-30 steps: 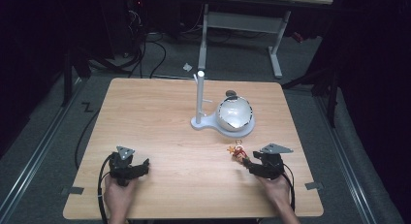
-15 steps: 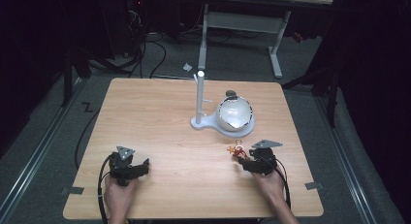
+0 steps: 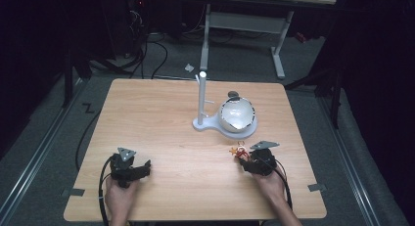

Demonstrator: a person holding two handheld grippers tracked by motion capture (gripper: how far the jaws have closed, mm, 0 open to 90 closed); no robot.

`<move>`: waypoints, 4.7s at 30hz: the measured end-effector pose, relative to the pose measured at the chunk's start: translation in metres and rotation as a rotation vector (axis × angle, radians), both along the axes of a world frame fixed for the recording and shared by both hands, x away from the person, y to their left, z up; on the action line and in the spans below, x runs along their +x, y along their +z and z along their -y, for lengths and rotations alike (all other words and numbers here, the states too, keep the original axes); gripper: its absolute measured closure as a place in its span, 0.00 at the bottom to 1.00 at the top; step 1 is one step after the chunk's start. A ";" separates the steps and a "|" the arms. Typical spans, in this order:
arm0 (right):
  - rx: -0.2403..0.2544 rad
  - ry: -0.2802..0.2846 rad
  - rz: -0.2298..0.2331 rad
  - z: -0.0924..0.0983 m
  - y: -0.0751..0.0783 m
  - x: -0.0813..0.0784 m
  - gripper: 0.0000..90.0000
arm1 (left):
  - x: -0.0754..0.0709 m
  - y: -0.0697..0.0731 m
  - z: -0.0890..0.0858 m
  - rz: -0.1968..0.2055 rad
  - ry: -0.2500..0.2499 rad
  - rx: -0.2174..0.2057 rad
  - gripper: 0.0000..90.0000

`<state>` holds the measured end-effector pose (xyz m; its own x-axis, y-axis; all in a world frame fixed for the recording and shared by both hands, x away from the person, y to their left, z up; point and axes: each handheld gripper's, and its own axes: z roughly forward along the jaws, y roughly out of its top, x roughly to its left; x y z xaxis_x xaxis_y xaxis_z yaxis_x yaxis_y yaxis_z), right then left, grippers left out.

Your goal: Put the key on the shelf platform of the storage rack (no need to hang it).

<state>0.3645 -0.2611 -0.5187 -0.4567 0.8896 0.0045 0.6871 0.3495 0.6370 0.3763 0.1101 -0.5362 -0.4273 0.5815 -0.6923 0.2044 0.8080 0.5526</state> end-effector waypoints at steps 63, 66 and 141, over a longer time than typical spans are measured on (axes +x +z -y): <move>0.180 0.038 0.288 0.069 0.090 -0.037 0.74 | 0.000 0.000 0.000 0.000 -0.001 0.001 0.18; 0.183 0.037 0.296 0.070 0.094 -0.037 0.74 | 0.000 0.000 0.000 0.000 0.000 0.000 0.18; 0.250 0.046 0.311 0.051 0.160 0.074 0.74 | 0.000 0.000 0.000 0.000 -0.001 -0.001 0.18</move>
<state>0.4381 -0.3123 -0.3592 -0.5098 0.8571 0.0739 0.4353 0.1829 0.8815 0.3760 0.1102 -0.5361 -0.4267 0.5812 -0.6929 0.2053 0.8084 0.5517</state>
